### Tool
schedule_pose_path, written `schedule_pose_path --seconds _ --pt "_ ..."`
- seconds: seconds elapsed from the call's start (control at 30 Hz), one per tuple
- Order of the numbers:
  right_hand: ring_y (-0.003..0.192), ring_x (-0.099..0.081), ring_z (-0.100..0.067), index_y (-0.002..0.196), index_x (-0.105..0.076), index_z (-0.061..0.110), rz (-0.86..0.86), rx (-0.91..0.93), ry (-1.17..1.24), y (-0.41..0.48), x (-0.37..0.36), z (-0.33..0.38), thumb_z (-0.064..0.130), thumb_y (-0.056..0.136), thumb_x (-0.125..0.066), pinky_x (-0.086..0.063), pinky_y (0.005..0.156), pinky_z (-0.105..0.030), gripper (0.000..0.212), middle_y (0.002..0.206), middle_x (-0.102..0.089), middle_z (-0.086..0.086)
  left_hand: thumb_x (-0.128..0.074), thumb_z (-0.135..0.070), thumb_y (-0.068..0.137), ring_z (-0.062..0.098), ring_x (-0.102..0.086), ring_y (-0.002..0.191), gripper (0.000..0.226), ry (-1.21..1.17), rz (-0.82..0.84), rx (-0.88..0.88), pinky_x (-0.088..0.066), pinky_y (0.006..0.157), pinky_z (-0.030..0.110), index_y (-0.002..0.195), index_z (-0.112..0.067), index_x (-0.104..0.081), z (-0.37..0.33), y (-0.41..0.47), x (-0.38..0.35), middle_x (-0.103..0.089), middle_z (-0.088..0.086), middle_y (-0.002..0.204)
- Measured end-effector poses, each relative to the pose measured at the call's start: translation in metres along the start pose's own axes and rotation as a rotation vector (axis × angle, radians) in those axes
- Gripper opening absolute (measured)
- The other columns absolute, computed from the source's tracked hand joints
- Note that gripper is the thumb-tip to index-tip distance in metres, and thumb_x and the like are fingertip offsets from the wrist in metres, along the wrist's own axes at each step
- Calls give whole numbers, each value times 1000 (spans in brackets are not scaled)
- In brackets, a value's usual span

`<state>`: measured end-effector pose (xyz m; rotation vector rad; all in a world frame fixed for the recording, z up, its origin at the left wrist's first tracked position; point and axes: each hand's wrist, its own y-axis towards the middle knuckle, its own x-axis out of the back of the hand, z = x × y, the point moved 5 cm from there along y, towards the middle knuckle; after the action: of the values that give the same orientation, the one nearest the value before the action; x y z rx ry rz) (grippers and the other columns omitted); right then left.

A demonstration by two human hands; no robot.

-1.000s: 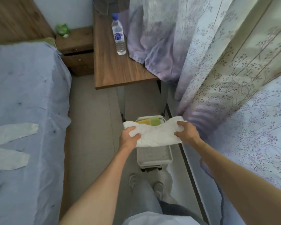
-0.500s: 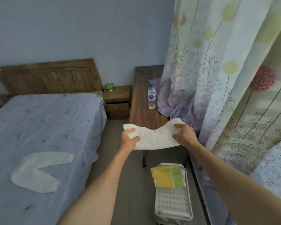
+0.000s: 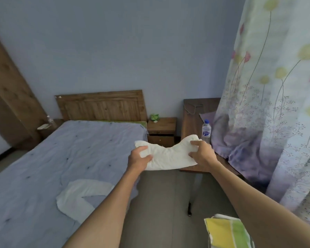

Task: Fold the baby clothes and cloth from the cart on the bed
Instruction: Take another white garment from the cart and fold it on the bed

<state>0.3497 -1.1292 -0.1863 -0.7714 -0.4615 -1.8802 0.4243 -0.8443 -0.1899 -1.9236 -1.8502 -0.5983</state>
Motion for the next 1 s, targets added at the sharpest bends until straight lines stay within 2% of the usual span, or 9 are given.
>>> schedule_pose_path --seconds 0.03,0.13,0.2,0.3,0.4,0.63,0.77,0.87,1.0 --pt "122 -65 -32 149 -59 30 6 17 -6 0 -9 15 16 93 -74 -57 89 -34 60 148 -58 -7 -83 -24 93 27 -61 129 51 -13 -11 7 -55 103 34 143 -24 -68 8 4 16 -61 6 148" --pt "124 -64 -34 148 -60 32 26 49 -2 -1 -37 57 16 91 -74 -59 98 -46 61 148 -59 -9 -85 -22 91 27 -63 126 53 -35 -35 20 -55 104 37 141 -25 -69 31 13 61 -64 5 143" --pt "122 -64 -34 146 -62 34 45 66 2 -4 -58 81 18 91 -74 -58 99 -48 59 147 -59 -9 -85 -19 90 27 -63 125 54 -38 -38 40 -56 104 38 141 -26 -69 48 17 87 -64 5 143" --pt "123 -63 -35 146 -61 36 65 101 -13 -11 -90 115 20 92 -74 -58 98 -46 57 146 -59 -9 -85 -16 90 23 -61 121 55 -42 -55 68 -54 96 31 142 -27 -68 77 15 125 -62 3 140" --pt "121 -64 -34 146 -61 39 91 150 -26 -17 -124 148 21 93 -74 -56 88 -39 57 144 -61 -7 -86 -15 89 17 -58 114 56 -71 -99 94 -50 91 26 140 -29 -69 108 10 163 -62 1 138" --pt "117 -66 -35 145 -61 40 212 282 -74 -38 -211 229 24 93 -76 -60 94 -49 57 140 -63 -8 -88 -14 87 24 -61 129 58 -77 -220 169 -53 108 34 140 -27 -69 181 -12 252 -63 2 143" --pt "119 -65 -33 147 -58 38 296 394 -123 -56 -270 275 26 94 -73 -58 96 -47 56 142 -62 -7 -87 -11 86 23 -60 133 60 -38 -292 228 -45 98 19 142 -23 -68 225 -36 300 -62 3 146" --pt "129 -60 -34 148 -60 34 370 446 -117 -70 -313 303 25 93 -74 -53 104 -45 57 146 -60 -10 -87 -11 86 23 -59 135 60 -43 -358 294 -45 101 21 142 -23 -68 260 -57 335 -62 5 148" --pt "130 -60 -35 146 -62 33 474 503 -122 -86 -370 338 29 89 -77 -51 108 -45 59 146 -60 -13 -86 -8 86 23 -59 136 60 -25 -439 359 -45 105 22 141 -22 -67 294 -83 377 -61 5 149"
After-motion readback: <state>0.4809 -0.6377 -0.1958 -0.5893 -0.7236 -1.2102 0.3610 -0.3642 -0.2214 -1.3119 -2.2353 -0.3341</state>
